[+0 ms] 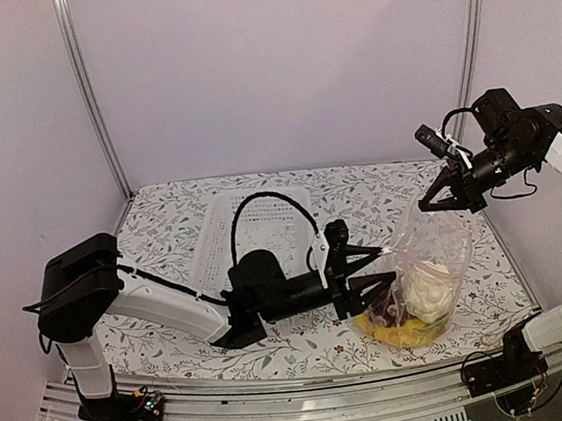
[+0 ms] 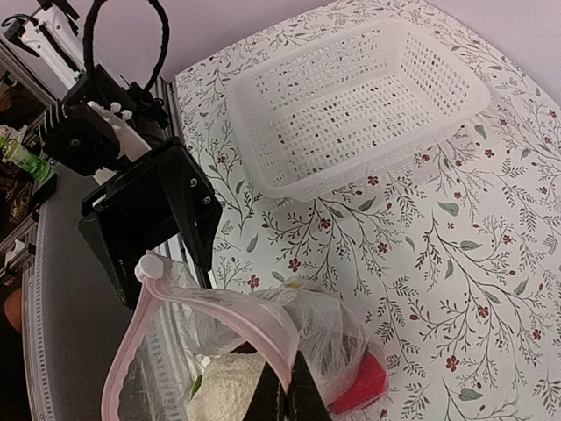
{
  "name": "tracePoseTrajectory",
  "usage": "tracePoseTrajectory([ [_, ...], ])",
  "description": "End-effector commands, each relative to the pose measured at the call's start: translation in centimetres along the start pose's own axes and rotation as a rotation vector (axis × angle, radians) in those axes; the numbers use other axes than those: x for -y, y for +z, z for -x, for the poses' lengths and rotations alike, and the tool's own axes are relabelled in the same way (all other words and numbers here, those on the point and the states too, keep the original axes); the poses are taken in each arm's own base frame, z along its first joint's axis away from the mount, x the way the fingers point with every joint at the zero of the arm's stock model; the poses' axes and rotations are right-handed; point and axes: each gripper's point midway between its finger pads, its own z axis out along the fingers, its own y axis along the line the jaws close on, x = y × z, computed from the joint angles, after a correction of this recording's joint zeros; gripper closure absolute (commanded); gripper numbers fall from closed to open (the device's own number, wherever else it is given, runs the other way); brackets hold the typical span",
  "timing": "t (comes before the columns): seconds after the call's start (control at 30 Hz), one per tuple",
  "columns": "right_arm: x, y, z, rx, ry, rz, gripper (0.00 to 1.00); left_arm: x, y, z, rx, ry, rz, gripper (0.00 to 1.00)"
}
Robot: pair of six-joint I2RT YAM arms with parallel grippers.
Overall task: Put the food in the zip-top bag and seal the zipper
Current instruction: Pass from the right arm to the left
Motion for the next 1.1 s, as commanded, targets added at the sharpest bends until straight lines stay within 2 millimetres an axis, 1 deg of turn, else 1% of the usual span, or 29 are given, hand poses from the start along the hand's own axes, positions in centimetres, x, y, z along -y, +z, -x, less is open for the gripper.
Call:
tracePoseTrajectory([
  [0.0,0.5,0.5,0.1,-0.001,-0.009,0.006,1.00,-2.9,0.5,2.3,0.130,-0.061,0.060,0.46],
  [0.13,0.8,0.8,0.2,-0.003,0.003,0.005,1.00,-3.9,0.9,2.5,0.157,-0.065,0.066,0.57],
  [0.27,0.7,0.4,0.6,0.008,-0.007,-0.012,1.00,-3.6,1.4,2.4,0.152,-0.061,0.042,0.67],
  [0.37,0.9,0.1,0.9,0.015,-0.010,-0.038,1.00,-3.3,1.6,2.3,0.140,-0.060,0.020,0.68],
  [0.43,1.4,-0.1,0.9,0.012,-0.005,-0.070,1.00,-3.1,1.8,2.4,0.128,-0.056,0.009,0.72],
  [0.5,2.0,-0.1,0.9,0.003,0.007,-0.107,0.96,-3.0,1.9,2.6,0.120,-0.051,0.005,0.77],
  [0.53,2.4,-0.2,0.8,-0.002,0.013,-0.130,0.91,-3.0,1.9,2.7,0.117,-0.046,0.006,0.79],
  [0.6,3.1,-0.4,0.9,-0.010,0.022,-0.173,0.77,-3.1,1.9,3.2,0.113,-0.038,0.016,0.81],
  [0.67,3.3,-1.0,1.1,-0.010,0.015,-0.207,0.71,-3.3,1.8,3.4,0.098,-0.027,0.031,0.83],
  [0.73,3.1,-1.8,1.8,0.005,-0.011,-0.233,0.67,-3.7,1.9,3.5,0.071,-0.015,0.052,0.88],
  [0.8,2.4,-2.7,2.5,0.033,-0.041,-0.252,0.65,-4.0,1.9,3.4,0.044,-0.004,0.064,0.89],
  [0.9,1.2,-3.7,2.9,0.059,-0.074,-0.253,0.59,-4.3,1.9,3.3,0.022,0.003,0.072,0.90],
  [1.0,-0.4,-4.3,2.7,0.060,-0.124,-0.230,0.58,-4.8,2.1,3.7,0.016,0.003,0.083,0.91],
  [1.07,-1.9,-4.4,2.1,0.054,-0.173,-0.190,0.58,-5.0,2.3,3.9,0.003,0.005,0.087,0.92],
])
